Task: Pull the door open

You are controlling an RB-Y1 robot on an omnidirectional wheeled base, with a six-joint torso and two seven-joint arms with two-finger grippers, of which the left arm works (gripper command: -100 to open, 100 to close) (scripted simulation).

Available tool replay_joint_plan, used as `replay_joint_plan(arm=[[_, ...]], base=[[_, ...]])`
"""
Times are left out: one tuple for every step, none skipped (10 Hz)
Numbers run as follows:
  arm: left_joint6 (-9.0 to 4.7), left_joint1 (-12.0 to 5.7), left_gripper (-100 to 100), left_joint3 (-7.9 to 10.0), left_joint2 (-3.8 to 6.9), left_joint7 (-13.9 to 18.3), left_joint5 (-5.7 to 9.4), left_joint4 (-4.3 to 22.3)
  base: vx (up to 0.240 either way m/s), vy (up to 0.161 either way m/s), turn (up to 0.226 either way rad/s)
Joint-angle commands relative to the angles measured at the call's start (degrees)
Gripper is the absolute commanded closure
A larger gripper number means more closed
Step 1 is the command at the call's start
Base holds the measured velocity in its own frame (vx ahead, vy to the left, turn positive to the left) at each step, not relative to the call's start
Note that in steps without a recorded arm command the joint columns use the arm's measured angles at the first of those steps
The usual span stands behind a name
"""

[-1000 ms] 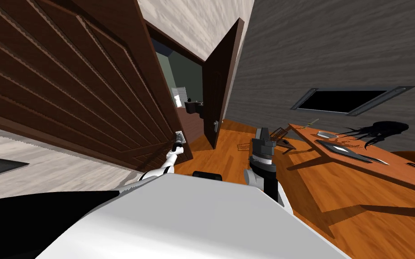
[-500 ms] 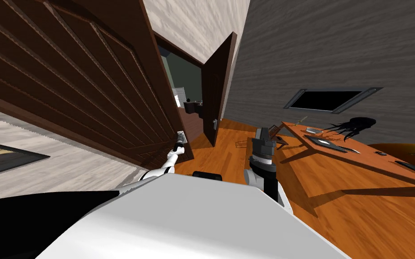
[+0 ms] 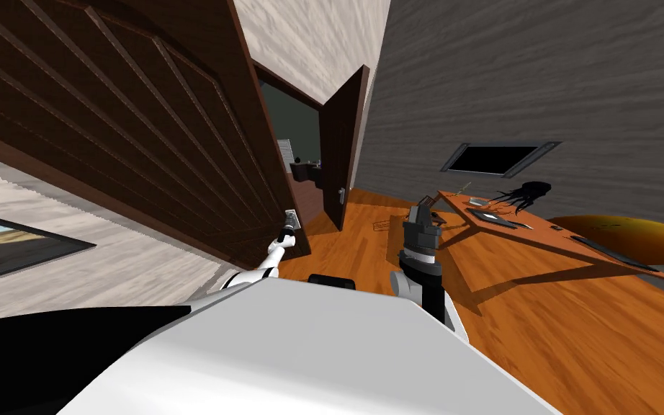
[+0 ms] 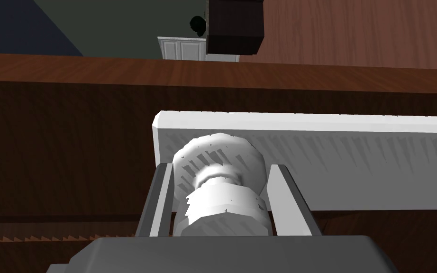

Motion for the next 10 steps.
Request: replay_joint_plan(arm=[[-0.1,0.14,100,-1.05,0.4,0.89,-0.15,0.06],[-0.14,0.19,100,-1.69,0.61,1.38,-0.25,0.05],[-0.18,0.23,100,-2.25,0.8,1.82,-0.33,0.04],[-0.21,0.26,100,-2.72,0.96,2.18,-0.4,0.03],[-0.23,0.28,100,-3.06,1.08,2.44,-0.45,0.03],[-0.19,0.08,100,-2.97,0.83,2.22,-0.45,0.16],[-0.19,0.2,100,-3.73,0.91,2.74,-0.58,0.26],[-0.25,0.22,100,-4.16,1.06,3.08,-0.64,0.27],[-0.31,0.23,100,-4.67,1.25,3.48,-0.72,0.27],[-0.38,0.25,100,-5.24,1.45,3.93,-0.8,0.27]], base=[[-0.227,0.069,-0.105],[-0.194,0.062,-0.114],[-0.181,0.055,-0.1],[-0.182,0.039,-0.071],[-0.193,0.036,-0.055],[-0.087,0.011,-0.034],[-0.113,0.023,-0.072],[-0.19,0.055,-0.089],[-0.226,0.053,-0.103],[-0.197,0.059,-0.105]])
